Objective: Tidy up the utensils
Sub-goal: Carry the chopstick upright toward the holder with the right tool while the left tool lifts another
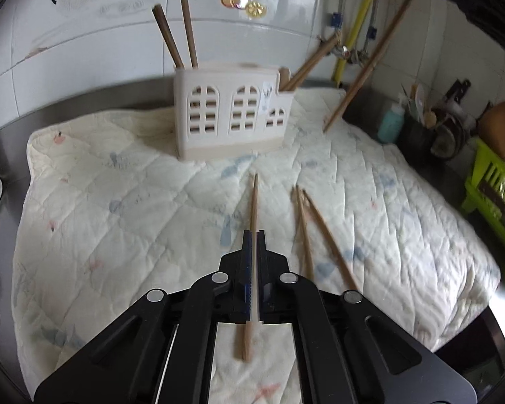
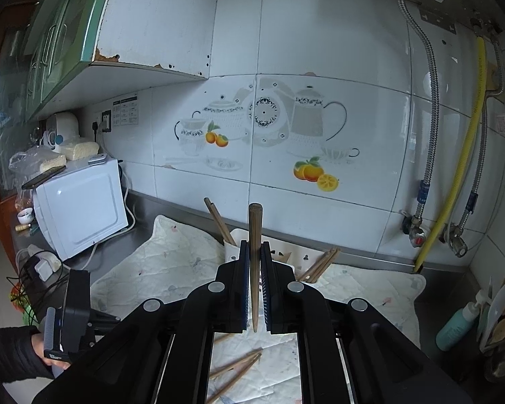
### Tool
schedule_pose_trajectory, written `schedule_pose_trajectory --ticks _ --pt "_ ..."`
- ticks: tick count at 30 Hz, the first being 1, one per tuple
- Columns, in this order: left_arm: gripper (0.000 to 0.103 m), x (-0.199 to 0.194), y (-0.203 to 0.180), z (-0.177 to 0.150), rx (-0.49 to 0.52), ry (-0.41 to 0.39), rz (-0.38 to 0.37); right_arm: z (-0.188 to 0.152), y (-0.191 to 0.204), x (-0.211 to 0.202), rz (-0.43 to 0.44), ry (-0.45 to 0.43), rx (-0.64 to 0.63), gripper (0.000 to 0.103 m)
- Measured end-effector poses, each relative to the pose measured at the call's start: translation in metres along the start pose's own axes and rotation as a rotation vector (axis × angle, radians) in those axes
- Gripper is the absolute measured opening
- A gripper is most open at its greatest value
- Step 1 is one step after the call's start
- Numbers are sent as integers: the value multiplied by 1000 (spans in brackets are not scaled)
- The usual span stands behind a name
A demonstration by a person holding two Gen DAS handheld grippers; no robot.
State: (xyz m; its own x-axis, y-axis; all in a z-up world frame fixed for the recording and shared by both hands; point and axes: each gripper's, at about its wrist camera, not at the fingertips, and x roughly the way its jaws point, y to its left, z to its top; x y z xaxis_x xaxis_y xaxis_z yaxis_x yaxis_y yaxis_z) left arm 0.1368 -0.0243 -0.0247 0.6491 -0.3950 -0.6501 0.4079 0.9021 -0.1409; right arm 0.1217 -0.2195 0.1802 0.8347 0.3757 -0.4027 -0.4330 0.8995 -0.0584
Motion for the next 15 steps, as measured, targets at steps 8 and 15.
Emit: schedule_pose_trajectory --ticks 8,15 --pt "24 27 3 -42 28 139 12 -5 3 7 18 12 6 7" --pt "5 38 4 -46 38 147 39 -8 5 11 16 26 8 7"
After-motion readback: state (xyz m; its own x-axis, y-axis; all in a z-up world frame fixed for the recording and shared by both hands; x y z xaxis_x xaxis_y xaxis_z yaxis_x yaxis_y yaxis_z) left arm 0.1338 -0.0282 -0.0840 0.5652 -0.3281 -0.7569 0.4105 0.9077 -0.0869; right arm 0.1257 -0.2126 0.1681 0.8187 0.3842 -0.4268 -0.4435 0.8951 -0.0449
